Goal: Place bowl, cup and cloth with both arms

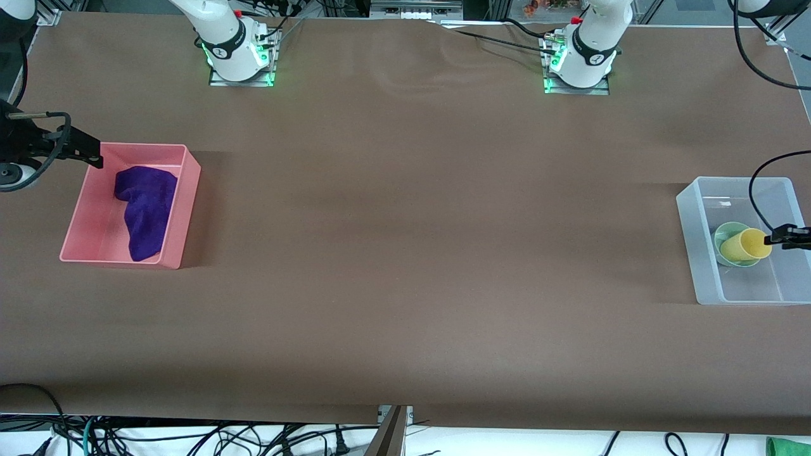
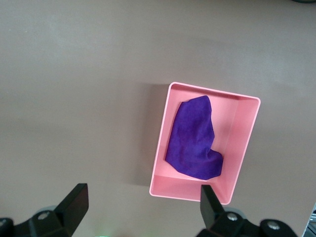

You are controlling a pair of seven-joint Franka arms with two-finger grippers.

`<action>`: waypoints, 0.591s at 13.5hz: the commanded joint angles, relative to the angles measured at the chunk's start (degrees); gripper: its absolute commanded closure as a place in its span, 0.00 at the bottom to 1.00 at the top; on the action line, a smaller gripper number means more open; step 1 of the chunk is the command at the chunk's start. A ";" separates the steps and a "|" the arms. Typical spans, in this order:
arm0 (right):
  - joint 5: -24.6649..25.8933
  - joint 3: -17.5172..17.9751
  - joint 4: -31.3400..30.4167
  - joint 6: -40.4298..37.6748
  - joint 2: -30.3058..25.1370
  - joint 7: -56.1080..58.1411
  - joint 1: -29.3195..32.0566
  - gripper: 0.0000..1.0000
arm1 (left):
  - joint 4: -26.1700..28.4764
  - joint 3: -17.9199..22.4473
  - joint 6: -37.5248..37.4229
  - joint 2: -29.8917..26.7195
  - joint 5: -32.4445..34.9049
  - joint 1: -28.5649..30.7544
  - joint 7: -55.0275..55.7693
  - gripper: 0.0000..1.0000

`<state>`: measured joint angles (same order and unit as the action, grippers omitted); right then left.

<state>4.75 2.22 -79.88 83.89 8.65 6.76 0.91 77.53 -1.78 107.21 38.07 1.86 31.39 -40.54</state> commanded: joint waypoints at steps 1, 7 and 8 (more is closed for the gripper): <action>-0.79 0.32 -0.02 -1.18 -1.08 -2.27 0.15 0.00 | 0.95 -3.30 -3.49 -7.55 -0.90 -0.19 1.07 0.00; -0.79 0.06 0.16 -2.32 -0.39 -1.92 0.06 0.00 | 0.87 -18.94 -16.93 -16.97 2.26 -0.19 26.96 0.00; -0.79 0.15 0.16 -2.15 -0.30 -1.84 0.06 0.00 | 0.87 -21.39 -19.38 -18.11 2.53 -0.10 31.00 0.00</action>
<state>4.70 2.23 -79.90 82.48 8.45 5.28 0.82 77.00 -19.84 90.59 22.13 2.66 30.78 -16.00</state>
